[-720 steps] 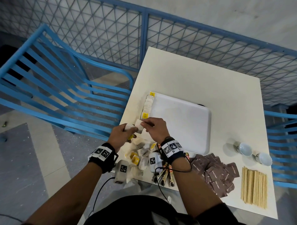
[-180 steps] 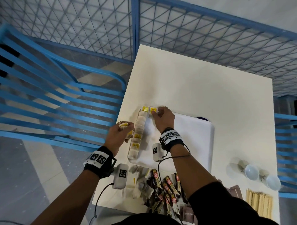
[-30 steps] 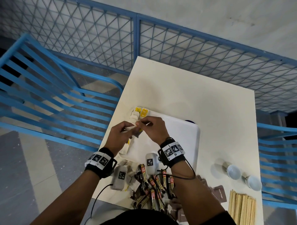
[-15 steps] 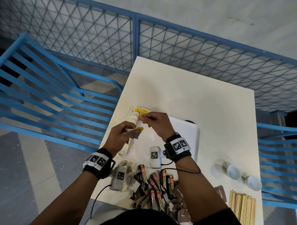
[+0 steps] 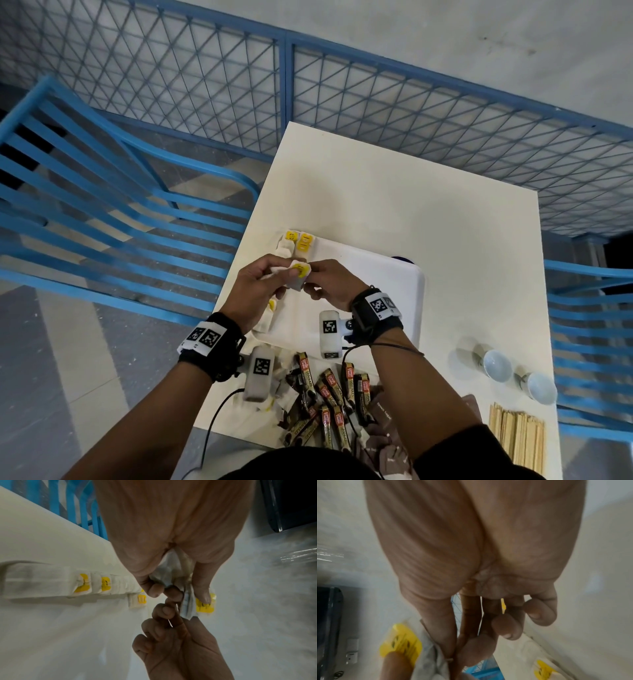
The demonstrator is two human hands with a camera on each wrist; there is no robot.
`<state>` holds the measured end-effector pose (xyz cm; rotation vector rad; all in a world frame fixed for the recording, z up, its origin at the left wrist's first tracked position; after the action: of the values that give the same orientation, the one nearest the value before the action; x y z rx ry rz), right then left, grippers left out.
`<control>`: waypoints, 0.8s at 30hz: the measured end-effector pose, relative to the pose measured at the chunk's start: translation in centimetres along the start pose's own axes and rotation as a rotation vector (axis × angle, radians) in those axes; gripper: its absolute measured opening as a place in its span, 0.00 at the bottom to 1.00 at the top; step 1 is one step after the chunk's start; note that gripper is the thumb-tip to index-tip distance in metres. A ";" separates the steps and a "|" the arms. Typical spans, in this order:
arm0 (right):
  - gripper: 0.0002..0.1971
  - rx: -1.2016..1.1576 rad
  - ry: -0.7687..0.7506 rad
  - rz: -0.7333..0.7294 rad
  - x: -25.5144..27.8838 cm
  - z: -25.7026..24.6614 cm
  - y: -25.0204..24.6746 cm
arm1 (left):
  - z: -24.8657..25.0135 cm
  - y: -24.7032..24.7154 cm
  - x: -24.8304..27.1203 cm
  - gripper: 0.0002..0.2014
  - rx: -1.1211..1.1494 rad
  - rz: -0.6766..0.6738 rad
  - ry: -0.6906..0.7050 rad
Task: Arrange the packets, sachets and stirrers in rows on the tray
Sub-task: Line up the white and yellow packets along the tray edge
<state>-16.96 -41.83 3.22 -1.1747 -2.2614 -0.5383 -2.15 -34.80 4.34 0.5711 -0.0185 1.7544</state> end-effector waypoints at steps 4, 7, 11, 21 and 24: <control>0.05 0.196 -0.043 0.099 0.5 -0.5 -0.4 | -0.2 0.0 -0.4 0.13 0.083 0.060 -0.035; 0.06 0.287 -0.257 0.304 0.8 -1.4 -1.1 | -0.3 -0.2 -0.7 0.10 0.138 0.106 -0.039; 0.04 0.282 -0.495 0.322 1.8 -2.3 -0.2 | -0.5 -0.4 -0.8 0.09 0.139 0.116 -0.045; 0.02 0.403 -0.616 0.430 1.3 -2.4 0.2 | -1.2 -0.8 -0.8 0.10 0.052 0.127 -0.093; 0.04 0.415 -0.540 0.423 0.9 -1.7 0.4 | -1.5 -1.1 -1.2 0.05 0.030 0.140 -0.093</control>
<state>-16.57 -41.97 5.11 -1.6400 -2.2690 0.4429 -1.49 -35.13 2.21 0.6875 -0.0993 1.8651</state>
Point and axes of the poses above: each hand's wrist, its own x-axis away from the middle knuckle, its own y-axis out of the palm, z = x × y, the point moved 3 cm from there along -x, towards the middle knuckle, and after that the axes turned 1 degree about z, right-handed, at the moved point
